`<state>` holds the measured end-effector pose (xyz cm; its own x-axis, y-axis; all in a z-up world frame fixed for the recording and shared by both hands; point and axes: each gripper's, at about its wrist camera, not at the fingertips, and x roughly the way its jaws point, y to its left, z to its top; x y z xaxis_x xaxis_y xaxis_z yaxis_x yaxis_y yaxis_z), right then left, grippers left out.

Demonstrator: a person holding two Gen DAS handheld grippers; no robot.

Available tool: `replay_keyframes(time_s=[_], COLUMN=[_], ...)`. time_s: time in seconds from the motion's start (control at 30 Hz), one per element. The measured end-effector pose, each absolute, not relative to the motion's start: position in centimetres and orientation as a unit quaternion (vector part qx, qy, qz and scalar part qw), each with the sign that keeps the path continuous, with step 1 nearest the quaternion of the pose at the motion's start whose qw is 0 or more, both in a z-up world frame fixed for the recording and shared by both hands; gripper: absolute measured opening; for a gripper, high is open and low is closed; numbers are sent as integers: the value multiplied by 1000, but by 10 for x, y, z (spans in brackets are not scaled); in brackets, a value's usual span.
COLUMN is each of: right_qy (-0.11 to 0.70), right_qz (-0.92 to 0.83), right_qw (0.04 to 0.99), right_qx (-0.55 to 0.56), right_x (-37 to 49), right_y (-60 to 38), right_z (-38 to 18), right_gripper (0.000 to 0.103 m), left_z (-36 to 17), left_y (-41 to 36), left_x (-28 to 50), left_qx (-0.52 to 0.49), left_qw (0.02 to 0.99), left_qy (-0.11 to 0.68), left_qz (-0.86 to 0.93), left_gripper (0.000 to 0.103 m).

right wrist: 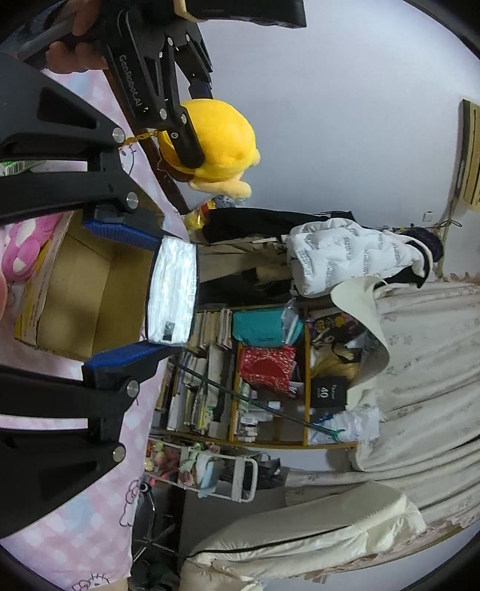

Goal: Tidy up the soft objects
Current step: 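Carry the yellow plush into the box with the left tool while the right tool grasps the dark box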

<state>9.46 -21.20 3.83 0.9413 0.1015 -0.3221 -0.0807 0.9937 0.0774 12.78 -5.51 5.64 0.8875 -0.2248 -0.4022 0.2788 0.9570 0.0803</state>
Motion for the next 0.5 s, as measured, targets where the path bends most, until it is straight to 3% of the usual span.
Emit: replay_keyframes(time_s=[0.5], right_qy=[231], right_qz=[59], right_qw=[970], right_qx=[54], right_x=[139], right_y=[-223], right_z=[-26], right_gripper=[51], left_z=[-14], left_y=[-62], left_x=[172], left_qx=[73], left_qw=[950], left_qy=[271], left_qz=[-134], left_gripper=[65])
